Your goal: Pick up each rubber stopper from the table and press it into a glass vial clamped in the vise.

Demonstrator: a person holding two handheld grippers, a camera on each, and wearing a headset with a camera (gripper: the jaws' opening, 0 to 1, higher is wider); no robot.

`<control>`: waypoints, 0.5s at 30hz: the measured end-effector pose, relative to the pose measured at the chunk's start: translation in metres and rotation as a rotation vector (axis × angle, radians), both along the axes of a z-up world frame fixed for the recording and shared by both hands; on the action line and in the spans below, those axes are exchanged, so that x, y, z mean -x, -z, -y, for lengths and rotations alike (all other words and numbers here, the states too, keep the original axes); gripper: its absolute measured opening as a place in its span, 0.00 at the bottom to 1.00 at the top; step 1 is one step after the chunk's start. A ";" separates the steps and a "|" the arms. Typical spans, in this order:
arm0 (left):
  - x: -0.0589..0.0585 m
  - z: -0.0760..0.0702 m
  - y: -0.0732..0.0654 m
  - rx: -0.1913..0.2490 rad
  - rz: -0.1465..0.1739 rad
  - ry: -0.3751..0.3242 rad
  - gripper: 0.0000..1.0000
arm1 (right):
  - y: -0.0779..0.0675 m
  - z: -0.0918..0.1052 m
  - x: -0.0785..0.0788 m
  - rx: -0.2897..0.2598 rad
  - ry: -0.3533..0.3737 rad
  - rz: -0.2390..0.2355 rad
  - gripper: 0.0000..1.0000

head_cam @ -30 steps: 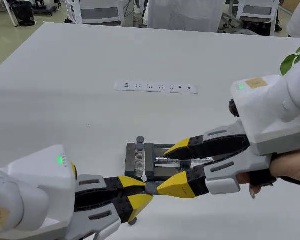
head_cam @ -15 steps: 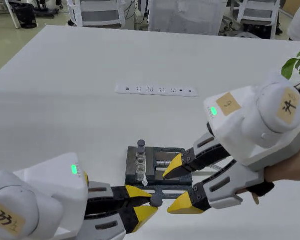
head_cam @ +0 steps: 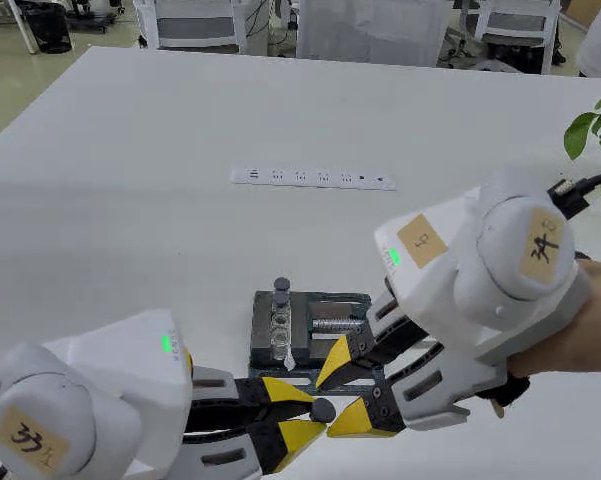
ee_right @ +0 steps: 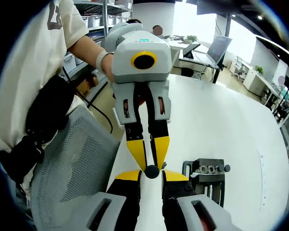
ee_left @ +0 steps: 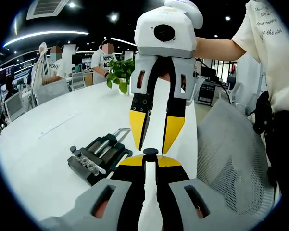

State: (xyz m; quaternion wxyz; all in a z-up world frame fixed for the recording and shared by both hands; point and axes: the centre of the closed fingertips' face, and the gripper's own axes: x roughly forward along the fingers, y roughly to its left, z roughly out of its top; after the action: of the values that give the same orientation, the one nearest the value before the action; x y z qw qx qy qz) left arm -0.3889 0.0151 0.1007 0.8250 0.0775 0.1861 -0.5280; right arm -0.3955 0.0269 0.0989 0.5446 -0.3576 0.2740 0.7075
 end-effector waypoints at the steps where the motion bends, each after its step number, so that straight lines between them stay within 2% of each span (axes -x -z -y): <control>1: 0.000 0.000 0.000 -0.001 0.001 0.001 0.03 | 0.000 0.000 0.000 0.002 -0.003 -0.001 0.11; 4: 0.002 0.001 0.000 -0.001 0.000 0.004 0.03 | 0.000 0.000 0.001 0.008 -0.010 -0.002 0.08; 15: 0.005 0.002 0.001 -0.007 -0.001 0.017 0.03 | 0.002 0.000 0.005 0.027 -0.053 0.001 0.08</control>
State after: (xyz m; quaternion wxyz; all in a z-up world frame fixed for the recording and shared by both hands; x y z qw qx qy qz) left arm -0.3938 0.0127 0.0997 0.8200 0.0816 0.1878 -0.5345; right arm -0.4001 0.0271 0.0967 0.5210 -0.3724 0.2738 0.7175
